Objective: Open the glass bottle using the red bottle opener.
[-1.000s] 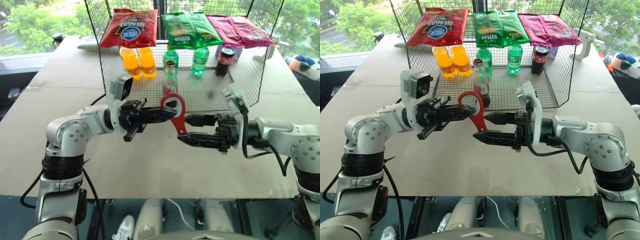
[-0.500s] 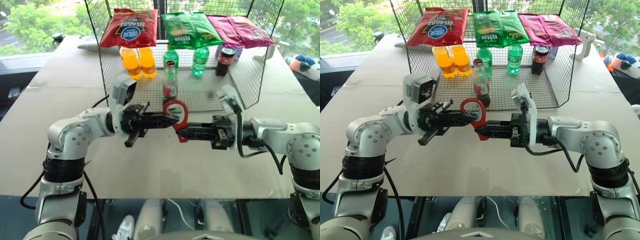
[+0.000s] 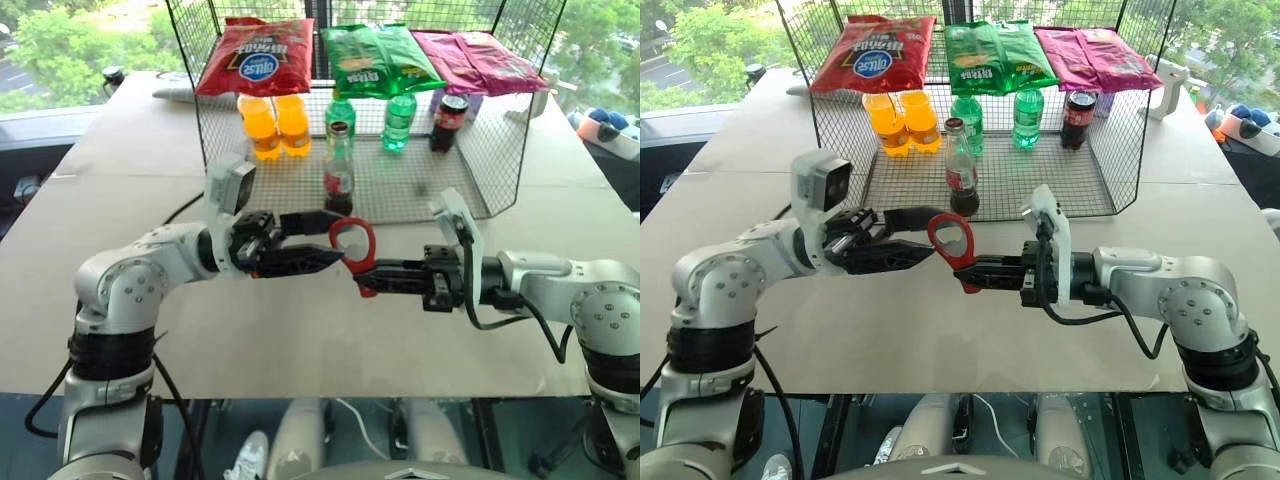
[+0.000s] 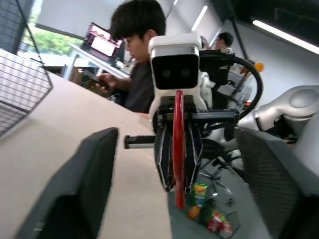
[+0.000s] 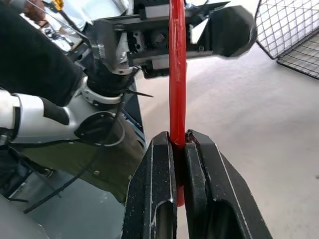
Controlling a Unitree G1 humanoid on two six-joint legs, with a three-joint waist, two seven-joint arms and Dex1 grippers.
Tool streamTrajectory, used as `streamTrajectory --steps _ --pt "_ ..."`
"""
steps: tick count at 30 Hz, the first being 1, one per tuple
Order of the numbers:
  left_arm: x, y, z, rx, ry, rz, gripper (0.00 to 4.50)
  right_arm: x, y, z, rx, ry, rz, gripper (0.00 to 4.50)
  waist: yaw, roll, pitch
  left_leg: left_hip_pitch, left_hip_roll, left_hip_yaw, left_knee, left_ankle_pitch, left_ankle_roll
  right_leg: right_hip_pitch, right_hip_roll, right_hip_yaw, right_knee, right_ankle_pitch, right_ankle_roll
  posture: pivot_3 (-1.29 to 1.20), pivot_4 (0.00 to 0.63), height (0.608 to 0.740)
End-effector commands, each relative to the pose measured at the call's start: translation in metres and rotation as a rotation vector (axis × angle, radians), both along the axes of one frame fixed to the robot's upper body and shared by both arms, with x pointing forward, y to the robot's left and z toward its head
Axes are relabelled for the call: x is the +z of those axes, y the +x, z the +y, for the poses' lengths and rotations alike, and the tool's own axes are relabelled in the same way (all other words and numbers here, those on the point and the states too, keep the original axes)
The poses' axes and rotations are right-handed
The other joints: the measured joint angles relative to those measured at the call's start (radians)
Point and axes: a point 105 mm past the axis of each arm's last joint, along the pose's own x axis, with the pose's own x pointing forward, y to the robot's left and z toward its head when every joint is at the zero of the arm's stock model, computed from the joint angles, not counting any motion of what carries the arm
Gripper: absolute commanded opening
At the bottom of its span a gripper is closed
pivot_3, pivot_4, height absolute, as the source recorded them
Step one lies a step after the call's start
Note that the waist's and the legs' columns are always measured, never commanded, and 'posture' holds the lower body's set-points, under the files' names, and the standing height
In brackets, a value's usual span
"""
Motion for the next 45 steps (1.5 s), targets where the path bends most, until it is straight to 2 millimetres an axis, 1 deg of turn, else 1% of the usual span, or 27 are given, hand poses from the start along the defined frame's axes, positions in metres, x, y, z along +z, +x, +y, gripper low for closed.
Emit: streamTrajectory --steps 1,3,5,7,8,10,11,13,16,18,23,28,33,41,43,44,45 --pt "0.010 0.020 0.011 0.280 0.053 -0.176 4.45 0.011 0.008 -0.012 -0.113 0.016 -0.095 0.00 0.002 0.000 0.000 0.000 0.000 0.000 0.000 0.000 0.000 0.000 0.000 0.000 0.000 0.000 0.000 0.00 0.150 0.740" --pt "0.008 0.038 0.020 0.466 0.146 -0.232 4.45 0.013 0.017 -0.020 -0.212 0.022 -0.129 0.00 0.004 0.000 0.000 0.000 0.000 0.000 0.000 0.000 0.000 0.000 0.000 0.000 0.000 0.000 0.000 0.00 0.150 0.740" --pt "0.017 0.053 0.021 0.494 0.081 -0.216 4.45 0.014 0.030 -0.032 -0.357 -0.024 -0.237 0.00 0.007 0.000 0.000 0.000 -0.001 0.000 0.000 0.000 0.000 0.000 -0.001 0.000 0.000 0.000 0.000 0.00 0.150 0.740" --pt "0.019 0.076 0.027 0.602 0.048 -0.181 4.45 0.017 0.040 -0.041 -0.478 -0.074 -0.350 0.00 0.009 0.000 0.000 -0.001 -0.001 0.000 0.000 0.000 0.000 0.000 0.000 -0.001 0.000 0.000 0.000 0.00 0.150 0.740" --pt "0.017 0.085 0.029 0.662 0.060 -0.187 4.45 0.018 0.043 -0.043 -0.517 -0.094 -0.391 0.00 0.008 0.000 0.000 -0.001 -0.002 -0.001 0.001 0.000 0.000 0.000 -0.001 -0.001 0.000 0.000 0.000 0.00 0.150 0.740" --pt "0.012 0.099 0.027 0.735 0.096 -0.217 4.45 0.019 0.049 -0.048 -0.598 -0.158 -0.505 0.00 0.003 0.000 0.000 -0.001 -0.003 0.000 0.000 0.000 0.000 0.000 0.000 -0.001 0.000 0.000 0.001 0.00 0.150 0.740" --pt "0.010 0.104 0.024 0.753 0.106 -0.232 4.45 0.019 0.052 -0.050 -0.635 -0.201 -0.565 0.00 0.001 0.000 0.000 -0.001 -0.003 0.001 0.000 0.000 0.000 0.000 0.000 0.000 0.000 0.002 0.004 0.00 0.150 0.740" --pt "0.007 0.113 0.019 0.792 0.127 -0.266 4.45 0.019 0.058 -0.056 -0.712 -0.277 -0.667 0.00 0.000 0.000 0.000 0.000 -0.003 0.002 0.000 0.000 0.000 0.000 0.001 0.000 -0.001 0.002 0.004 0.00 0.150 0.740" --pt "0.004 0.120 0.011 0.810 0.148 -0.309 4.45 0.020 0.064 -0.065 -0.811 -0.350 -0.777 0.00 0.001 0.000 0.000 -0.001 -0.003 0.005 -0.001 0.000 0.000 -0.002 0.001 0.000 -0.001 0.002 0.004 0.00 0.150 0.740" --pt "0.003 0.123 0.005 0.805 0.147 -0.320 4.45 0.021 0.067 -0.071 -0.880 -0.370 -0.821 0.00 0.002 0.000 0.000 -0.002 -0.003 0.006 -0.001 0.000 0.000 -0.002 0.001 0.000 -0.001 0.002 0.004 0.00 0.150 0.740" --pt "0.001 0.129 -0.003 0.779 0.154 -0.341 4.45 0.012 0.069 -0.080 -0.939 -0.409 -0.836 0.00 0.002 0.000 0.000 -0.002 -0.003 0.006 -0.001 0.000 0.000 -0.002 0.001 0.000 -0.001 0.002 0.004 0.00 0.150 0.740" --pt "0.003 0.134 -0.012 0.731 0.140 -0.346 4.45 0.006 0.067 -0.078 -0.945 -0.410 -0.830 0.00 0.002 0.000 0.000 -0.002 -0.003 0.006 -0.001 0.000 0.000 -0.002 0.001 0.000 -0.001 0.002 0.004 0.00 0.150 0.740" --pt "0.003 0.137 -0.018 0.690 0.151 -0.358 4.45 0.005 0.064 -0.076 -0.945 -0.407 -0.831 0.00 0.001 0.000 0.000 -0.002 -0.003 0.005 -0.001 0.000 0.000 -0.002 0.001 0.000 -0.001 0.002 0.005 0.00 0.150 0.740" --pt "0.002 0.143 -0.028 0.640 0.157 -0.374 4.45 0.013 0.061 -0.072 -0.945 -0.396 -0.836 0.00 0.002 0.000 0.000 -0.002 -0.003 0.006 -0.001 0.000 0.000 -0.002 0.001 0.000 -0.001 0.002 0.005 0.00 0.150 0.740" --pt "0.001 0.146 -0.031 0.634 0.156 -0.372 3.94 0.015 0.061 -0.071 -0.946 -0.394 -0.836 0.00 0.002 0.000 0.000 -0.002 -0.003 0.005 -0.001 0.000 0.000 -0.002 0.001 0.000 -0.001 0.002 0.005 0.00 0.150 0.740" --pt "0.001 0.147 -0.033 0.628 0.153 -0.371 3.84 0.016 0.061 -0.070 -0.946 -0.395 -0.835 0.00 0.002 0.000 0.000 -0.002 -0.003 0.005 -0.001 0.000 0.000 -0.002 0.001 0.000 -0.001 0.002 0.005 0.00 0.150 0.740" --pt "0.000 0.147 -0.034 0.624 0.151 -0.371 3.41 0.016 0.060 -0.070 -0.947 -0.395 -0.835 0.00 0.002 0.000 0.000 -0.002 -0.003 0.006 -0.001 0.000 0.000 -0.002 0.001 -0.001 -0.001 0.002 0.005 0.00 0.150 0.740"
